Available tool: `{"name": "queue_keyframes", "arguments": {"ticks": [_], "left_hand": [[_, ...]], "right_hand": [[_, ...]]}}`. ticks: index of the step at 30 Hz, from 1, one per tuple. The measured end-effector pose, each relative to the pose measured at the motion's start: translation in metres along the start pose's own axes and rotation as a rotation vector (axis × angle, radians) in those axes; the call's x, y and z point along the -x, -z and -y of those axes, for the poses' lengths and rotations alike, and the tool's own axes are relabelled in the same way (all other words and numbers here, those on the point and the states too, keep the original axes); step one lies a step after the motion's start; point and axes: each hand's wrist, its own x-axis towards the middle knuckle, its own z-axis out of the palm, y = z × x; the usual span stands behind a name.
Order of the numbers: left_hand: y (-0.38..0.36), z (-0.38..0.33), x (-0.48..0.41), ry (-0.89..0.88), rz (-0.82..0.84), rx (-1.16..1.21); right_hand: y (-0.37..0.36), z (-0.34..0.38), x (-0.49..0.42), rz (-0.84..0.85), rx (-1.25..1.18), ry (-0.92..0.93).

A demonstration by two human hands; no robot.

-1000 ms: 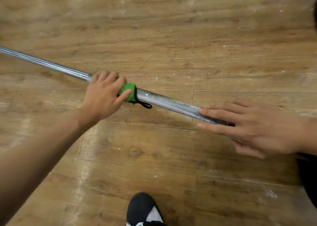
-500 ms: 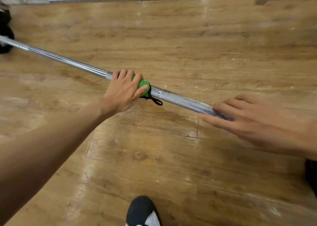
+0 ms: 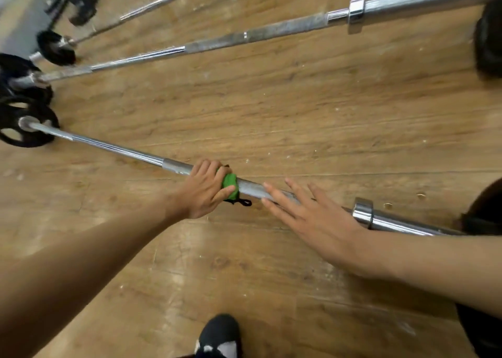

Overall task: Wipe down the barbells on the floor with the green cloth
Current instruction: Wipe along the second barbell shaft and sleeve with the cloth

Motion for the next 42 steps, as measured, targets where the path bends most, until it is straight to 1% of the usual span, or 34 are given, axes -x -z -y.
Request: {"name": "queue_keyframes", "arguments": {"ticks": [1,2,4,8,11,15,17,20,22,24,26,30,32,33,38,42], "left_hand": [[0.004,-0.015,-0.004,-0.04,0.018,0.018],[0.004,-0.024,-0.009,-0.08,-0.004,0.014],[0.002,-0.026,-0.012,-0.149,-0.015,0.006],[-0.011,-0.008,-0.01,-0.233,-0.103,0.01],[-0.008,0.005,-0.015,-0.289,-0.11,-0.032],[-0.003,0.047,-0.017,-0.282,-0.082,-0.072],[-0.011,0.067,-0.012,-0.331,-0.048,-0.043],[-0.026,0.087,-0.011,-0.411,-0.097,-0.013],[-0.029,0.091,-0.015,-0.453,-0.159,0.013],[-0.028,0.087,-0.019,-0.486,-0.164,0.047],[-0.024,0.081,-0.023,-0.487,-0.145,0.055],[-0.028,0.07,-0.034,-0.504,-0.179,0.125],[-0.033,0.068,-0.037,-0.514,-0.189,0.137],[-0.035,0.07,-0.039,-0.509,-0.187,0.15],[-0.043,0.073,-0.039,-0.527,-0.251,0.186],[-0.042,0.078,-0.039,-0.546,-0.236,0.171]], "right_hand": [[0.003,-0.002,-0.001,0.0,-0.032,-0.008],[0.006,-0.004,-0.002,-0.006,-0.067,-0.013],[0.002,-0.004,-0.006,0.01,-0.128,-0.021],[-0.018,-0.005,-0.013,-0.152,-0.191,-0.044],[-0.02,-0.011,-0.016,-0.185,-0.163,-0.021],[-0.008,-0.01,-0.013,-0.166,-0.064,-0.062],[-0.003,-0.007,-0.017,-0.159,-0.019,-0.072],[0.001,0.001,-0.025,-0.137,0.016,-0.121],[0.003,0.008,-0.028,-0.136,0.029,-0.142],[0.005,0.017,-0.028,-0.139,0.055,-0.169],[0.008,0.022,-0.026,-0.094,0.068,-0.21],[0.017,0.032,-0.028,0.027,0.084,-0.244],[0.021,0.032,-0.028,0.053,0.04,-0.228],[0.021,0.03,-0.029,0.039,0.005,-0.212],[0.023,0.003,-0.045,-0.064,-0.053,-0.053],[0.013,-0.01,-0.074,-0.149,-0.054,0.077]]}}
